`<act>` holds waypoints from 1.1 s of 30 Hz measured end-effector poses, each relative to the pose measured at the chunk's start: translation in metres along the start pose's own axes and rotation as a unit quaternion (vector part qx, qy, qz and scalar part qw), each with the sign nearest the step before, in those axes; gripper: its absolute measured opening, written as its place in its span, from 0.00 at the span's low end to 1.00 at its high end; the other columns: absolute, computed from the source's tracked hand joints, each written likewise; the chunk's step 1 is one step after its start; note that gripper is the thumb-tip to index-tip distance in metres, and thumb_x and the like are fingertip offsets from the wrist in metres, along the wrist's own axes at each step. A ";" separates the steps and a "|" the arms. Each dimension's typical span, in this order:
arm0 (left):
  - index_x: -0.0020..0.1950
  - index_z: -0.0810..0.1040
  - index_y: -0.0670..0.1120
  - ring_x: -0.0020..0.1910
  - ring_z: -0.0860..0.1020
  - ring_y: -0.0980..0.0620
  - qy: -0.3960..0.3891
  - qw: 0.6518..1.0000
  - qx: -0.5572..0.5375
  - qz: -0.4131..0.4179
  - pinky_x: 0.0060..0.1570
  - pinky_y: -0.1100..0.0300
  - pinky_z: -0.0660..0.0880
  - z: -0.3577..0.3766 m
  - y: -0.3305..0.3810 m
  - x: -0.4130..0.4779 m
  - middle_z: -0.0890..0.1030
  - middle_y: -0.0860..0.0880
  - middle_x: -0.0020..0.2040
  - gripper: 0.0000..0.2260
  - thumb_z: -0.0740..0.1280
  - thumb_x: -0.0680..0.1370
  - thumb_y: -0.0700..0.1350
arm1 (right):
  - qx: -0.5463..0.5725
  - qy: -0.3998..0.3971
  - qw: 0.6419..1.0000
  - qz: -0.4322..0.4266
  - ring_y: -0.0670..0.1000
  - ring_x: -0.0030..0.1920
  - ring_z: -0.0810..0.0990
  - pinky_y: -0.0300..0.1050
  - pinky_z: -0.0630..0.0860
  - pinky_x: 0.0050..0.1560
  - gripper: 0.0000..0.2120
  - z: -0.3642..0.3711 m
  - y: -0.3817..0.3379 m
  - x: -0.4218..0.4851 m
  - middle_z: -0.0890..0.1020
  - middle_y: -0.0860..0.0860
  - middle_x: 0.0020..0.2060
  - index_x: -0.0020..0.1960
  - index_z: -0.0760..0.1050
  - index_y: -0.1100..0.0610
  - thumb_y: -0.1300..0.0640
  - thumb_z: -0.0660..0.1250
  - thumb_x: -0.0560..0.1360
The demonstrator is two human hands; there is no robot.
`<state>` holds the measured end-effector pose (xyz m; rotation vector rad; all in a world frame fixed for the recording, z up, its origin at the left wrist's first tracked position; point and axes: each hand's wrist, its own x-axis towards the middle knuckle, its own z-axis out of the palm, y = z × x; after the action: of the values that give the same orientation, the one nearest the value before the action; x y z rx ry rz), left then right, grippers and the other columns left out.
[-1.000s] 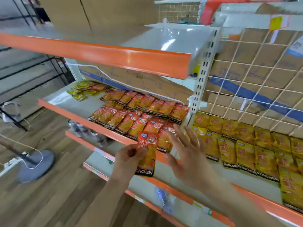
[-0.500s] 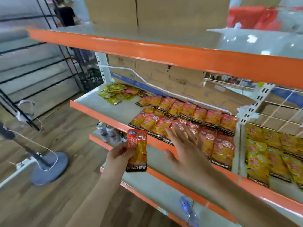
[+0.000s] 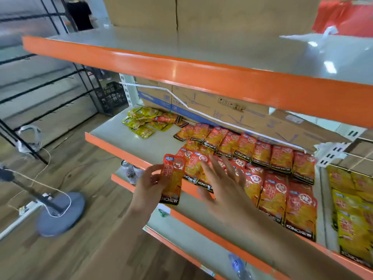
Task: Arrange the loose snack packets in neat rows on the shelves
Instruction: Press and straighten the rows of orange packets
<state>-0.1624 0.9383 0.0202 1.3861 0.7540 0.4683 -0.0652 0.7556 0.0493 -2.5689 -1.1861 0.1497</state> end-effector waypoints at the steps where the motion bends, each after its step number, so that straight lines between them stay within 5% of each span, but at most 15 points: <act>1: 0.54 0.79 0.50 0.34 0.83 0.52 -0.001 1.000 0.005 0.003 0.37 0.60 0.79 0.000 0.002 0.008 0.84 0.46 0.42 0.16 0.64 0.79 0.29 | 0.007 0.001 1.000 0.002 0.53 0.79 0.37 0.66 0.43 0.75 0.30 0.000 0.000 0.010 0.44 0.44 0.80 0.80 0.46 0.44 0.42 0.53 0.82; 7: 0.51 0.82 0.54 0.40 0.82 0.45 0.004 0.999 0.039 0.011 0.48 0.48 0.80 -0.007 0.003 0.062 0.84 0.48 0.42 0.19 0.64 0.78 0.29 | 0.013 0.010 1.000 0.012 0.54 0.80 0.40 0.66 0.44 0.75 0.30 0.000 0.001 0.061 0.47 0.46 0.81 0.80 0.50 0.46 0.43 0.56 0.82; 13: 0.51 0.78 0.55 0.39 0.80 0.50 -0.015 0.992 0.123 0.025 0.40 0.56 0.78 -0.006 0.000 0.127 0.81 0.44 0.48 0.16 0.65 0.78 0.33 | 0.005 -0.011 0.999 0.050 0.55 0.80 0.42 0.67 0.44 0.74 0.30 0.007 0.002 0.096 0.48 0.49 0.81 0.80 0.49 0.47 0.42 0.54 0.82; 15: 0.56 0.77 0.55 0.39 0.80 0.49 -0.037 0.986 0.157 0.036 0.41 0.53 0.77 -0.006 -0.002 0.152 0.81 0.43 0.50 0.16 0.65 0.79 0.34 | -0.011 -0.023 0.997 0.071 0.55 0.80 0.43 0.68 0.44 0.74 0.30 0.011 0.000 0.108 0.47 0.48 0.81 0.80 0.48 0.48 0.42 0.53 0.82; 19: 0.68 0.74 0.56 0.40 0.79 0.52 -0.072 0.952 0.283 0.089 0.35 0.63 0.73 -0.008 -0.004 0.195 0.81 0.49 0.51 0.20 0.64 0.80 0.38 | -0.024 -0.046 0.991 0.122 0.53 0.80 0.43 0.68 0.42 0.74 0.28 0.021 -0.008 0.131 0.51 0.47 0.80 0.80 0.50 0.50 0.43 0.51 0.83; 22: 0.71 0.75 0.52 0.48 0.79 0.53 -0.121 0.932 0.320 0.117 0.42 0.70 0.72 -0.006 -0.007 0.225 0.81 0.51 0.57 0.22 0.63 0.79 0.36 | -0.028 -0.056 0.987 0.146 0.54 0.80 0.47 0.70 0.43 0.74 0.26 0.033 -0.012 0.152 0.57 0.47 0.79 0.79 0.55 0.49 0.42 0.50 0.83; 26: 0.71 0.75 0.45 0.59 0.78 0.42 -0.173 0.901 0.371 0.144 0.58 0.55 0.74 0.000 -0.012 0.250 0.80 0.44 0.63 0.21 0.63 0.79 0.35 | -0.056 -0.088 0.981 0.165 0.53 0.79 0.50 0.70 0.42 0.74 0.25 0.048 -0.016 0.176 0.62 0.44 0.77 0.78 0.59 0.47 0.42 0.49 0.83; 33: 0.71 0.76 0.46 0.65 0.74 0.42 -0.238 0.834 0.451 0.212 0.65 0.50 0.71 0.006 -0.020 0.256 0.75 0.43 0.68 0.20 0.63 0.79 0.40 | -0.069 -0.123 0.973 0.182 0.55 0.79 0.50 0.71 0.43 0.73 0.26 0.066 -0.017 0.192 0.59 0.45 0.79 0.79 0.57 0.48 0.41 0.48 0.83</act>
<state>0.0152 1.1101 -0.0507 2.4710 0.2135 0.0536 0.0327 0.9265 -0.0011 -2.9381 -0.8100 0.4965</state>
